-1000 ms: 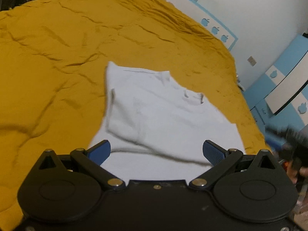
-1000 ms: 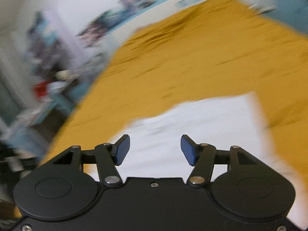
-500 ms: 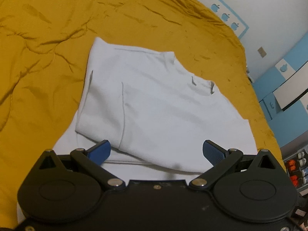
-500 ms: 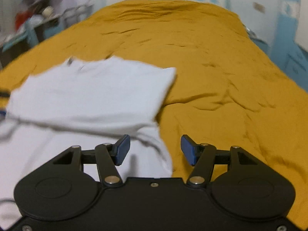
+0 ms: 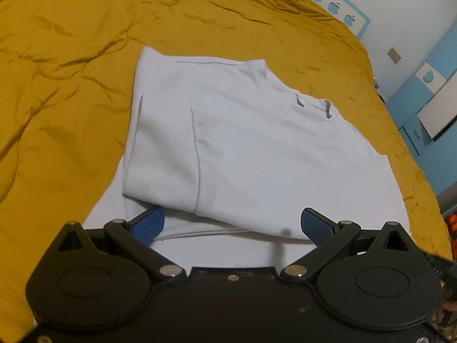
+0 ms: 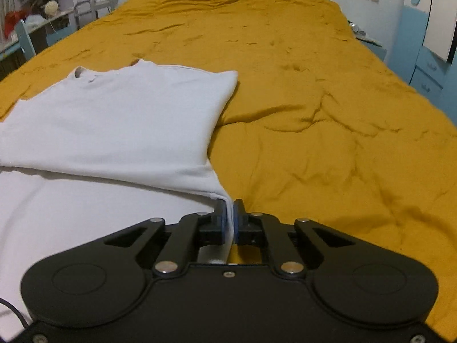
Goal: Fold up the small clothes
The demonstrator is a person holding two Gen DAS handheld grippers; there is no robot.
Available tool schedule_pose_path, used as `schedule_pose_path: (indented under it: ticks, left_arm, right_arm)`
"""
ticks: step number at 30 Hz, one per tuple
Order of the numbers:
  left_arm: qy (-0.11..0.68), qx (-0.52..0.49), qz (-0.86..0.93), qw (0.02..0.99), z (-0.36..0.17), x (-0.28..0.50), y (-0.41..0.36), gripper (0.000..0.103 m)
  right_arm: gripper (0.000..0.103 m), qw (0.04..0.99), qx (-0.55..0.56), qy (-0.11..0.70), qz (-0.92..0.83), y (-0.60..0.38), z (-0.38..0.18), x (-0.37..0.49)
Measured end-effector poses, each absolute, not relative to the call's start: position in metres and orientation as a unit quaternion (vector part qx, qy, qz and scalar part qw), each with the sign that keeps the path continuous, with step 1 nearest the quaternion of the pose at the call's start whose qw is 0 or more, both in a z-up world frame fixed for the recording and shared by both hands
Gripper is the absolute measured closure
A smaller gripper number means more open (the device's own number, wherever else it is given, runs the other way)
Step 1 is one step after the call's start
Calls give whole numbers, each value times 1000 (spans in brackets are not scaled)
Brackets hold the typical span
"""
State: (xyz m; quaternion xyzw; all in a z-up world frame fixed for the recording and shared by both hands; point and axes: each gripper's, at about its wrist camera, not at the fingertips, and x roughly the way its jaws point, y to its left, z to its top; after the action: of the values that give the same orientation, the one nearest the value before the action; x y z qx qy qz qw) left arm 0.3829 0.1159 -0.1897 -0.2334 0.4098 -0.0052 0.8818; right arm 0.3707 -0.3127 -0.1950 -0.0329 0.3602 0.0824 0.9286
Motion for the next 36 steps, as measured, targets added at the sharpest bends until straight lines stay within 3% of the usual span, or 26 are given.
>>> schedule_pose_path:
  ticks: [4,6,8,19,20,21,26,29,30,34,35,36]
  left_arm:
    - [393,-239,-18,888,-175,380,124,0]
    - [380,-240,-17,893,-170,383,130,0]
    - [378,-243,-8,893,-170,391,134,0]
    - [392,-251,3,885,-190,416,134,0]
    - [393,-251,2,885,-190,417,134,0]
    - [392,-252,2,885,-191,416,135,0]
    - [395,-234,0,888,-197,417,132,0]
    - [401,-209,4,892,-192,418,126,0]
    - [403,-207,3,892,-186,415,126,0]
    - [387,-226,1,894,-155,387,138,0]
    - [381,-225,0,897,-145,376,141,0]
    - [375,-223,3,900,-135,362,145,0]
  right_arm:
    - [82,933,61,333,121,-325,-164,368]
    - [64,939,93,305,130,-328,-149,378]
    - [57,940,110,296,131,-325,-142,404]
    - [57,907,212,354,80,-313,-197,534]
    - [74,907,210,357,80,-311,-197,535]
    - [98,910,202,355,77,-309,-196,534]
    - [102,913,174,365,51,-311,-206,537]
    - [99,918,165,360,38,-306,-203,533]
    - [87,918,176,353,33,-307,-195,527]
    - [78,919,191,335,81,-316,-153,491]
    - [73,919,190,331,99,-318,-140,475]
    - [62,919,189,327,114,-322,-130,459]
